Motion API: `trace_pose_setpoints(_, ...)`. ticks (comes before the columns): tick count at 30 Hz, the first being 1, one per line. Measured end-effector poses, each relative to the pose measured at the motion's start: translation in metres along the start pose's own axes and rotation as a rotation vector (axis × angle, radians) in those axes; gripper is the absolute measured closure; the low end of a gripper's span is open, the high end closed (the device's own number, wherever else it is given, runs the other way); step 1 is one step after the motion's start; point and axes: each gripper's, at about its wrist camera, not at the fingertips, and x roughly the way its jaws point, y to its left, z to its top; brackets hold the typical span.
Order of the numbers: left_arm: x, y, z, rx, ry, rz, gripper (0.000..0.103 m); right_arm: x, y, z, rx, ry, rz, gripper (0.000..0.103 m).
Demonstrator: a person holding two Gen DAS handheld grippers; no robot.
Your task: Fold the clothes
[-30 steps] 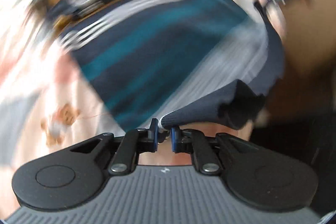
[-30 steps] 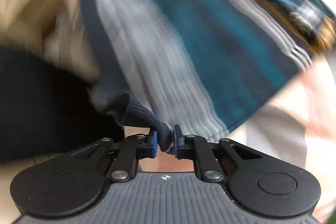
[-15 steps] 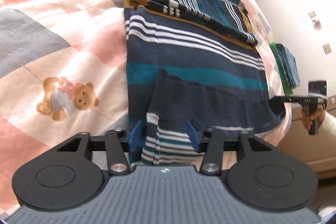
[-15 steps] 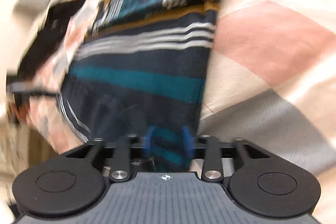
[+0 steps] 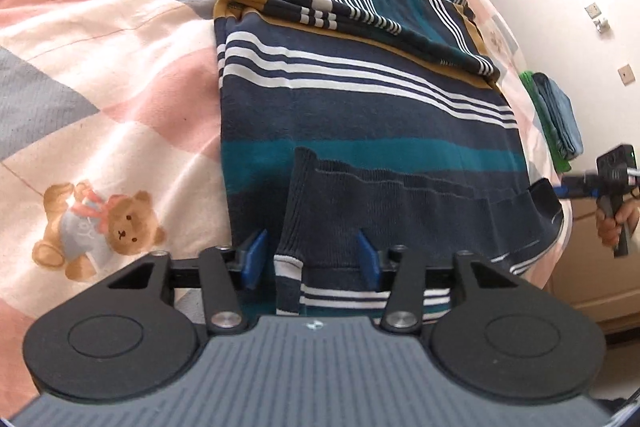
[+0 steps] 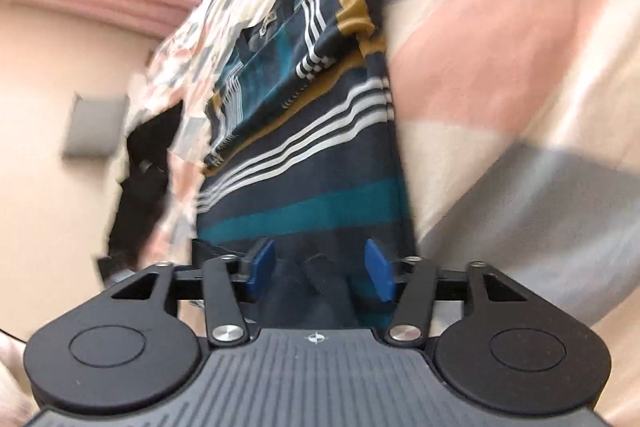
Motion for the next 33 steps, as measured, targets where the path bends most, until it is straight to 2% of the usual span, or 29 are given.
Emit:
trace_pose_setpoints(1,-0.001,-0.002,0.0,0.01,-0.005,0.008,0.088,0.005,0.001,-0.002,-0.012,0.025,-0.009,0.039)
trace_pose_setpoints(2,-0.002,-0.002,0.0,0.015,-0.006,0.013,0.088,0.011,0.002,-0.003,-0.023,0.05,-0.017,0.039)
trace_pose_setpoints(4,-0.004,-0.001,-0.001,0.01,-0.003,0.019,0.089,0.018,0.014,-0.008,-0.114,0.085,-0.038,0.051)
trace_pose_setpoints(7,-0.005,0.002,-0.002,-0.005,-0.014,0.025,0.089,0.022,0.031,-0.016,-0.227,0.124,-0.093,0.051)
trace_pose_setpoints(9,-0.005,0.0,-0.002,-0.007,-0.039,0.027,0.096,0.021,0.037,-0.021,-0.282,0.114,-0.114,0.052)
trace_pose_setpoints(11,-0.015,-0.004,-0.003,-0.004,-0.101,0.018,0.097,0.026,0.041,-0.02,-0.297,0.109,-0.128,0.089)
trace_pose_setpoints(12,-0.022,-0.004,-0.003,-0.015,-0.135,0.012,0.097,0.025,0.043,-0.018,-0.304,0.087,-0.122,0.095)
trace_pose_setpoints(15,-0.042,0.0,-0.005,-0.06,-0.224,0.007,0.097,0.006,0.055,-0.013,-0.331,-0.051,-0.053,0.096)
trace_pose_setpoints(18,-0.039,0.013,-0.01,-0.148,-0.275,0.033,0.097,-0.012,0.054,-0.003,-0.307,-0.193,-0.041,0.096)
trace_pose_setpoints(19,-0.035,0.015,-0.01,-0.169,-0.282,0.033,0.097,-0.013,0.049,-0.002,-0.288,-0.229,-0.063,0.096)
trace_pose_setpoints(20,-0.031,0.017,-0.01,-0.186,-0.288,0.031,0.097,-0.006,0.041,-0.001,-0.27,-0.226,-0.101,0.096)
trace_pose_setpoints(24,-0.024,0.011,-0.01,-0.133,-0.279,0.07,0.097,0.027,0.017,0.001,-0.233,-0.169,-0.228,0.096)
trace_pose_setpoints(29,-0.023,0.016,-0.012,-0.131,-0.279,0.074,0.097,0.029,0.023,-0.001,-0.265,-0.226,-0.233,0.096)
trace_pose_setpoints(31,-0.012,0.022,-0.015,-0.151,-0.247,0.088,0.095,0.026,0.024,0.0,-0.283,-0.252,-0.23,0.096)
trace_pose_setpoints(33,-0.004,0.026,-0.017,-0.171,-0.218,0.092,0.095,0.032,0.024,-0.001,-0.298,-0.224,-0.294,0.096)
